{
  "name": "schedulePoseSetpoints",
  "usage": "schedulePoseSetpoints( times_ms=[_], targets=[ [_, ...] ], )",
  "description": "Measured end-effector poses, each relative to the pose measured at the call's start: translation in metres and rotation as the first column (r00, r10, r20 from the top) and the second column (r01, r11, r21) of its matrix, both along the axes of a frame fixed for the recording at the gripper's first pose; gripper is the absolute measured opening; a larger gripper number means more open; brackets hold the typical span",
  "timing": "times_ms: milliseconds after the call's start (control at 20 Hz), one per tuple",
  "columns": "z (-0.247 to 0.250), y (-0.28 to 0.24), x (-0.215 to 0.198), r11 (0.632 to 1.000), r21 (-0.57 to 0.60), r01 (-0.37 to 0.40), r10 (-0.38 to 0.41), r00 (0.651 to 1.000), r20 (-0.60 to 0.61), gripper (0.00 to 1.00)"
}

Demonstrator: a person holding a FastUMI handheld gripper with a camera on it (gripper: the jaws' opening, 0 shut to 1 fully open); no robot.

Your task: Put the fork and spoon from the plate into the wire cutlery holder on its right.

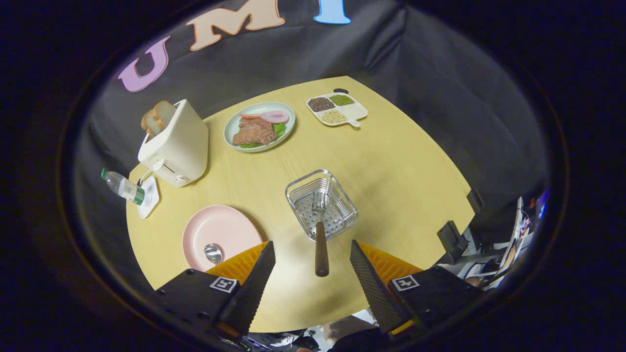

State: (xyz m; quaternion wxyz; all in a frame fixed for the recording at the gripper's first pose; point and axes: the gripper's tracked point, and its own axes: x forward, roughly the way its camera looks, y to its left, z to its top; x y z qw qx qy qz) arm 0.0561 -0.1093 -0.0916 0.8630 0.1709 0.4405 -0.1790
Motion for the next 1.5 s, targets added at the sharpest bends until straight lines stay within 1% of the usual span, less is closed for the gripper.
schedulePoseSetpoints(
  times_ms=[200,300,400,500,550,650,700,850,900,1100,1350,1500],
  targets=[
    [0.018,0.013,-0.007,0.993,-0.088,-0.072,0.075,0.997,0.032,0.98],
    [0.029,0.029,-0.006,0.986,-0.118,-0.114,0.123,0.99,0.073,0.98],
    [0.037,0.053,-0.003,0.976,-0.138,-0.168,0.187,0.972,0.144,0.98],
    [0.038,0.073,-0.005,0.958,-0.179,-0.225,0.257,0.949,0.181,0.99],
    [0.037,0.082,-0.006,0.948,-0.203,-0.245,0.285,0.939,0.195,0.99],
    [0.036,0.094,-0.007,0.931,-0.258,-0.26,0.318,0.922,0.221,0.99],
    [0.034,0.103,-0.007,0.927,-0.271,-0.26,0.328,0.913,0.245,1.0],
    [0.024,0.139,-0.012,0.933,-0.232,-0.276,0.342,0.882,0.324,1.0],
    [0.017,0.146,-0.015,0.933,-0.23,-0.278,0.344,0.877,0.334,1.0],
    [-0.018,0.169,-0.029,0.921,-0.257,-0.293,0.368,0.87,0.327,1.0],
    [-0.055,0.198,-0.038,0.92,-0.259,-0.293,0.373,0.857,0.356,1.0],
    [-0.067,0.21,-0.037,0.924,-0.266,-0.276,0.364,0.846,0.39,1.0]
  ],
)
